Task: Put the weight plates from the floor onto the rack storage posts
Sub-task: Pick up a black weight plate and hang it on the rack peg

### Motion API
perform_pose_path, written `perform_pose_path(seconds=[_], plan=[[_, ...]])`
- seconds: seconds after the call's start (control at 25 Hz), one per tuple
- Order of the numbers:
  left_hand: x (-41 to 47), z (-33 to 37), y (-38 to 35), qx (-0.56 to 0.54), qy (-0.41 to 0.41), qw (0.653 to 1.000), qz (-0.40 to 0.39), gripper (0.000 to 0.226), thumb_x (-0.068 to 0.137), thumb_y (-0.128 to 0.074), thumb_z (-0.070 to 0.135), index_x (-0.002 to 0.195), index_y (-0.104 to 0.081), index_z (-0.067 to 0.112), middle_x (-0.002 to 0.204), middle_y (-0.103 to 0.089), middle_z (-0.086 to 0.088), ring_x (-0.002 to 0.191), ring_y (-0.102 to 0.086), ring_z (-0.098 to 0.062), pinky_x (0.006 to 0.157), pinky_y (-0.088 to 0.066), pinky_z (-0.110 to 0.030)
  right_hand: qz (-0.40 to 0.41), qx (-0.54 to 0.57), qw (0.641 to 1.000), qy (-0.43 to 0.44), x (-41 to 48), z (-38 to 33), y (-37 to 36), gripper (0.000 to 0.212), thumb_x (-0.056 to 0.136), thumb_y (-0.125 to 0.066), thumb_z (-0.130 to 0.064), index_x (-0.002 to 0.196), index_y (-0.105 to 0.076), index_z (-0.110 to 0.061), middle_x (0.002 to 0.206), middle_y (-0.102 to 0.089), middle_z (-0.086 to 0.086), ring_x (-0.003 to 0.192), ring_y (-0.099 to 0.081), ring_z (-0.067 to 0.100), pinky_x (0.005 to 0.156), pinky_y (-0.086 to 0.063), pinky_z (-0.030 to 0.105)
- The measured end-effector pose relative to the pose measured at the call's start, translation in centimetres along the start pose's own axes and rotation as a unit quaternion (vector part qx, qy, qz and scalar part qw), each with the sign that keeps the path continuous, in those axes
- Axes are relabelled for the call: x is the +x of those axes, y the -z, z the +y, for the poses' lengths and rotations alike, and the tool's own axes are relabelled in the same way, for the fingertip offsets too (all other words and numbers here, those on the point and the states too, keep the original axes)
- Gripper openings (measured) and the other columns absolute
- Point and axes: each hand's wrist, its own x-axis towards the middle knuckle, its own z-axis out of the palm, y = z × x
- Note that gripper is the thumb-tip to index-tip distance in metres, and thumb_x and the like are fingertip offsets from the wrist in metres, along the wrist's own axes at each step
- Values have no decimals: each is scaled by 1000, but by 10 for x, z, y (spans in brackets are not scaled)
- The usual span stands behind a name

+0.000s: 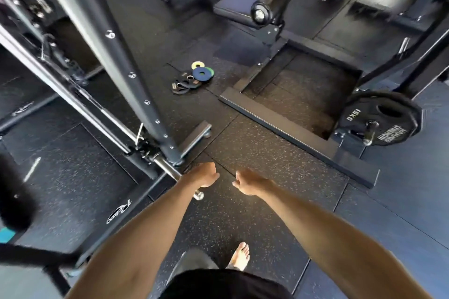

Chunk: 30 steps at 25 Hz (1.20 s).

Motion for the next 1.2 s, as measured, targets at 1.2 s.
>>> perform_pose_path(seconds=[1.2], plan=[[486, -32, 356, -107, 145, 981, -75, 34, 100, -48, 32, 124, -56, 9, 129, -61, -16, 115, -59, -34, 93, -47, -39, -136, -114, 977, 114, 540, 32, 391, 22, 103, -44, -34, 102, -55, -14, 109, -63, 13, 101, -61, 28, 76, -38, 36]])
